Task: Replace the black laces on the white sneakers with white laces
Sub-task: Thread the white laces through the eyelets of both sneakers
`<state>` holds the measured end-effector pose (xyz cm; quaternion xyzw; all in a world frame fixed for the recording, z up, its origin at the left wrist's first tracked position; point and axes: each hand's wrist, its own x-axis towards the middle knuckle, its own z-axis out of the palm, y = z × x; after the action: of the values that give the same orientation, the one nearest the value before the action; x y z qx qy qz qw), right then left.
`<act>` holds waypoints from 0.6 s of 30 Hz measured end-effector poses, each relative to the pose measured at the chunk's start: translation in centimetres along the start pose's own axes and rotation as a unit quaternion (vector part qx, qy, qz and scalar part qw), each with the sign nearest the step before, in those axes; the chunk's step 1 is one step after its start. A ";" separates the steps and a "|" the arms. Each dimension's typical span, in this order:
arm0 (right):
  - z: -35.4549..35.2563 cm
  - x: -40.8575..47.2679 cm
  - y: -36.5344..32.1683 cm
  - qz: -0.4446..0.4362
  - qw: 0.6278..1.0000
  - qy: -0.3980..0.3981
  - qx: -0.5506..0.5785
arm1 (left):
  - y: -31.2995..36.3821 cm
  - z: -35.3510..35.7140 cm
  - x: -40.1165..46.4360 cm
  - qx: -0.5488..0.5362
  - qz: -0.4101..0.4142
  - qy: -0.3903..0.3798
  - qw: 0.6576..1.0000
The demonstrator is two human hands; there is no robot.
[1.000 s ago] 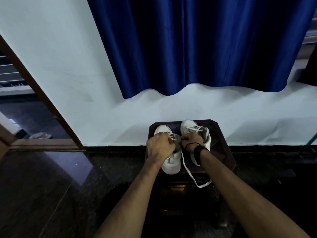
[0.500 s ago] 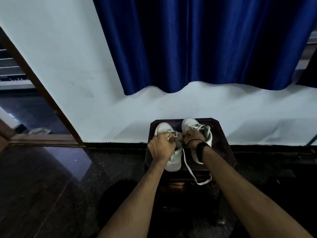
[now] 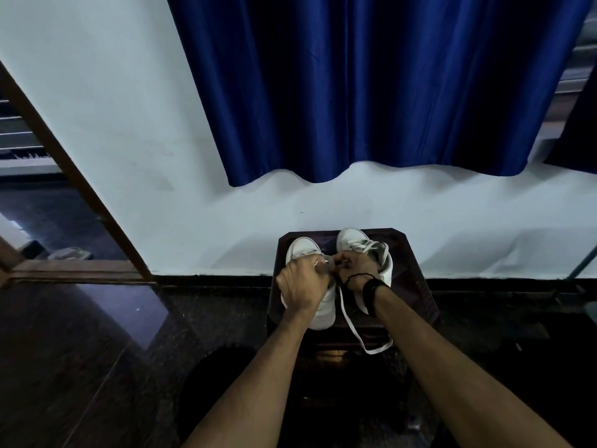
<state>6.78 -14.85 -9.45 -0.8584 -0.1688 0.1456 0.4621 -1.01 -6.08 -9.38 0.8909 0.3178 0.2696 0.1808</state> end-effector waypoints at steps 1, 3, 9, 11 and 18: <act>0.0 0.0 0.0 -0.004 1.000 -0.004 -0.002 | 0.1 0.0 0.2 0.021 0.026 0.002 0.999; 0.0 -0.1 0.0 -0.017 1.000 -0.012 -0.011 | 0.3 -0.2 0.6 0.053 0.054 -0.012 0.997; 0.6 -0.1 0.4 -0.012 1.000 0.009 -0.006 | -0.2 0.1 0.7 0.074 0.050 -0.045 0.995; 0.8 0.0 0.6 -0.020 1.000 0.003 0.002 | -0.5 0.2 0.5 0.073 0.049 -0.042 0.995; 0.7 0.0 0.0 0.011 0.999 0.017 0.034 | -0.7 0.0 0.4 0.063 0.085 -0.001 0.994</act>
<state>6.48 -14.36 -9.83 -0.8462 -0.1461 0.1415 0.4926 -1.09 -5.34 -9.60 0.9246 0.2570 0.2625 0.1005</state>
